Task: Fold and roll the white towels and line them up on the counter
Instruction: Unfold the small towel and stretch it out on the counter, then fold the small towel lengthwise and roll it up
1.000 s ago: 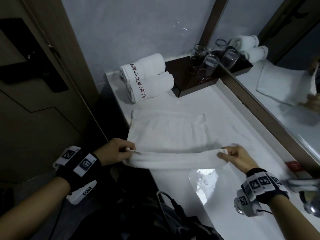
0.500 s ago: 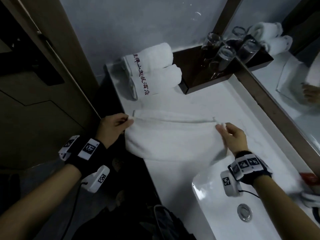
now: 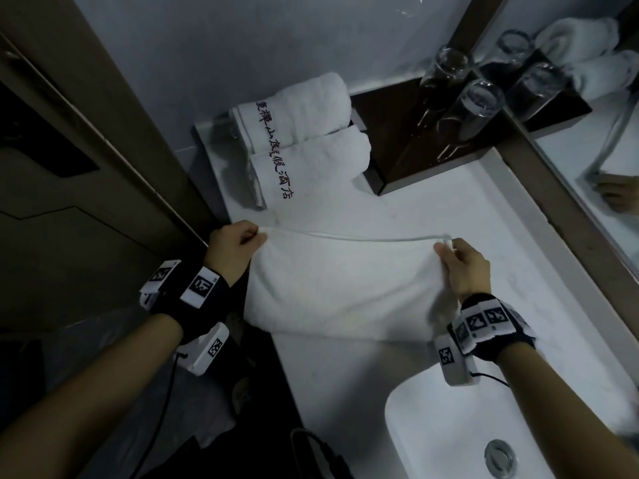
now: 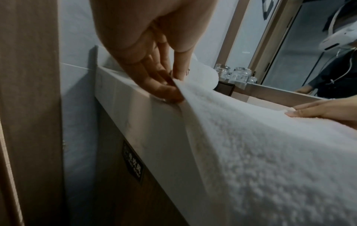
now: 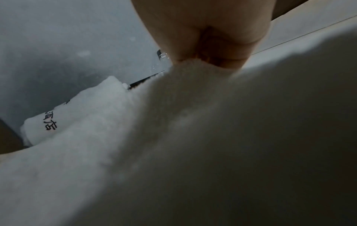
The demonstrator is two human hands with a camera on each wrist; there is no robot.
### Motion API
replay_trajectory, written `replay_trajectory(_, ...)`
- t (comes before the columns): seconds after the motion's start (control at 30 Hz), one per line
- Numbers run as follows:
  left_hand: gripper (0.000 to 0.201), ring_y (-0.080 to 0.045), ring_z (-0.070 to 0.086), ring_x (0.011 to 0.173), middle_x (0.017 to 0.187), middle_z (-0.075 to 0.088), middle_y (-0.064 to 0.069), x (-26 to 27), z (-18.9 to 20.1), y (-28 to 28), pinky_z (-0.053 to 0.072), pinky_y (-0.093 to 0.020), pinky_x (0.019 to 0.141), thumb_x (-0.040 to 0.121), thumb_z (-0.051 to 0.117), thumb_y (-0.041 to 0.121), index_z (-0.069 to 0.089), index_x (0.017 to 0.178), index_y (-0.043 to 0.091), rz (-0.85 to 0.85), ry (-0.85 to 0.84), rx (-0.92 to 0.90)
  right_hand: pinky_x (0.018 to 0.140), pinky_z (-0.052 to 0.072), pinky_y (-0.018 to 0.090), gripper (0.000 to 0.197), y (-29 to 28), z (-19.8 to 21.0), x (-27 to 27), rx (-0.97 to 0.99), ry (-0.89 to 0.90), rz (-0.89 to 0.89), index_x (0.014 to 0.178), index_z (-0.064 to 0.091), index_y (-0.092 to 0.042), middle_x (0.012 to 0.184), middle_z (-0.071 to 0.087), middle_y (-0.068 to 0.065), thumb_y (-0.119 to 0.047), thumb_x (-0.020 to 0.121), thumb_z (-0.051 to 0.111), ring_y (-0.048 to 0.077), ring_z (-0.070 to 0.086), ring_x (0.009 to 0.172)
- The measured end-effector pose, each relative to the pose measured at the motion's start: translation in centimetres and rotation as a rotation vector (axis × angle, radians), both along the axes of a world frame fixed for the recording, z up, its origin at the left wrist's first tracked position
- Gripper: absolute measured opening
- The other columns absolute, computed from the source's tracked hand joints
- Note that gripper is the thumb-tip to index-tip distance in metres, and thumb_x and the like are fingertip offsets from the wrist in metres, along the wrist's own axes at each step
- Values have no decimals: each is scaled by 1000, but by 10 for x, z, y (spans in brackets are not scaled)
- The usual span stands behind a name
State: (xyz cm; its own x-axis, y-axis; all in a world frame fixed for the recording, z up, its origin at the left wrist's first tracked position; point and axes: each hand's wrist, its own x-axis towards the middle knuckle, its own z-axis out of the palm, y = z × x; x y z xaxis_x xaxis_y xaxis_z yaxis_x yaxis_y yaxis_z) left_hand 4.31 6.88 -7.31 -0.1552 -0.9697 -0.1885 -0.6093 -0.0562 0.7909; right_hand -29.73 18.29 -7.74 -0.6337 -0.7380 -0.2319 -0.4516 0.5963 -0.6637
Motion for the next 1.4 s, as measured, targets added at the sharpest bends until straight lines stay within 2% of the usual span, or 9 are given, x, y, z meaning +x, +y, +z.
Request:
replay_trajectory(0.13, 20, -32, 57, 79, 87, 61, -26, -9, 2, 0, 44, -34, 74, 88, 58, 15, 58, 82, -4, -11, -144, -77, 62, 35, 32, 28, -4, 1, 0, 124, 110, -22, 83, 50, -10, 76, 54, 9, -37, 89, 52, 27, 47, 75)
replay_trajectory(0.23, 24, -38, 54, 92, 107, 51, -25, -19, 10, 0, 43, -44, 81, 88, 57, 17, 54, 99, -4, -101, -406, -147, 70, 40, 34, 33, -7, 7, 5, 196, 273, -75, 102, 50, -12, 89, 59, 10, -38, 83, 57, 29, 51, 81)
replay_trajectory(0.4, 35, -34, 43, 111, 124, 44, -23, -35, 22, 25, 33, -43, 94, 85, 49, 4, 47, 119, -1, -376, -601, -286, 81, 46, 38, 40, -1, 13, 10, 23, 349, 226, 125, 52, -16, 123, 44, 17, -6, 86, 52, 35, 49, 106)
replay_trajectory(0.53, 53, -29, 32, 125, 137, 32, -15, -44, 17, 81, 27, -38, 98, 87, 49, 28, 34, 136, 14, -531, -580, -147, 92, 40, 41, 39, 14, 10, 15, 77, 409, 435, 127, 56, -19, 125, 50, 14, -6, 91, 48, 37, 46, 110)
replay_trajectory(0.67, 70, -39, -8, 141, 152, -11, -25, -61, 5, 107, 4, -54, 113, 90, 42, 38, 6, 145, 14, -605, -654, 63, 90, 40, 38, 31, 18, 18, 17, 236, 305, 350, 118, 56, -17, 117, 52, 9, -13, 87, 51, 31, 44, 111)
replay_trajectory(0.83, 64, -43, -12, 140, 150, -12, -29, -84, 6, 95, -1, -60, 111, 87, 52, 42, 23, 136, 11, -637, -613, 68, 77, 45, 30, 28, 39, 35, 27, 583, 137, 439, 101, 56, -14, 90, 59, 3, -30, 79, 62, 25, 57, 87)
replay_trajectory(1.03, 82, -26, -19, 143, 155, -18, -12, -87, 4, 49, -7, -48, 115, 76, 69, 38, 20, 139, 18, -956, -615, 10, 71, 40, 28, 19, 77, 47, 35, 410, -324, 465, 77, 51, -11, 76, 54, -1, -15, 77, 70, 17, 51, 74)
replay_trajectory(1.2, 83, -16, -12, 144, 157, -9, -3, -99, 16, 5, -8, -38, 115, 67, 78, 21, 29, 135, 18, -1240, -561, 15, 66, 52, 22, 69, 94, 47, 59, 404, -709, 365, 120, 32, -22, 103, 57, 9, -1, 71, 76, 17, 59, 86)
replay_trajectory(1.4, 63, -23, -9, 145, 157, -9, -5, -117, 39, 0, -8, -44, 116, 89, 49, 10, 18, 143, 15, -1399, -973, -429, 67, 54, 31, 72, 94, 34, 94, 276, -855, 272, 118, 24, -17, 108, 57, 18, 4, 71, 74, 22, 61, 89)
